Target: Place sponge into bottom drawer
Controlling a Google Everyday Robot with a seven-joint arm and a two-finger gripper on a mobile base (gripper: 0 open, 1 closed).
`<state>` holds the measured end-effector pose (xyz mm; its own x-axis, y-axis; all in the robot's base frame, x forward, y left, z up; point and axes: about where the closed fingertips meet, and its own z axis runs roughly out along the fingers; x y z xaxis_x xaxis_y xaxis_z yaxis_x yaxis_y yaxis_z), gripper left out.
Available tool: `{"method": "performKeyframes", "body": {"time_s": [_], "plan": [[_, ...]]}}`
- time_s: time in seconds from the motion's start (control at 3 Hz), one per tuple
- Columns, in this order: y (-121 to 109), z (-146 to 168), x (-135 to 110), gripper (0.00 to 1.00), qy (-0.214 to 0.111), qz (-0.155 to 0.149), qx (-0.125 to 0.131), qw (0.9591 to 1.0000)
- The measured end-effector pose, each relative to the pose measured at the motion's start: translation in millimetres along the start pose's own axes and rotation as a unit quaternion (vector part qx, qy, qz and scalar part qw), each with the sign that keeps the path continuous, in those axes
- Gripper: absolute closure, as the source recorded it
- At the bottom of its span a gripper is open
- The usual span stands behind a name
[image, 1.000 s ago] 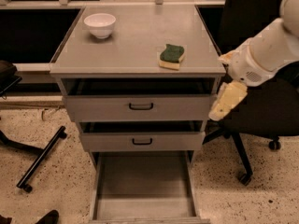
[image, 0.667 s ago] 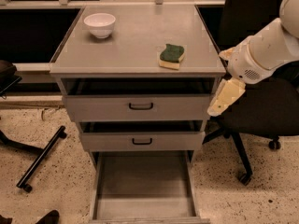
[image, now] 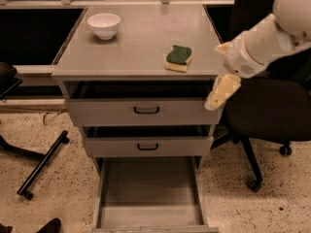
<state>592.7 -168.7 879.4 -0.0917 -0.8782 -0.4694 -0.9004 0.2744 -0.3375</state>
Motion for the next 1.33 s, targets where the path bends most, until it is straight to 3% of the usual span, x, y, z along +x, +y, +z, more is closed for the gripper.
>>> {"method": "performKeyframes", "body": {"time_s": [0.33, 0.67, 1.0, 1.33], "plan": [[-39.8, 35.8, -38.5, 0.00, -0.042, -0.044, -0.005, 0.9981], [-74.1, 66.8, -68.2, 0.00, -0.071, -0.067, -0.004, 0.9952], [-102.9, 99.8, -81.5, 0.00, -0.080, -0.067, 0.004, 0.9946], [-140.5, 137.7, -79.9, 0.00, -0.076, -0.034, 0.020, 0.9963]]}}
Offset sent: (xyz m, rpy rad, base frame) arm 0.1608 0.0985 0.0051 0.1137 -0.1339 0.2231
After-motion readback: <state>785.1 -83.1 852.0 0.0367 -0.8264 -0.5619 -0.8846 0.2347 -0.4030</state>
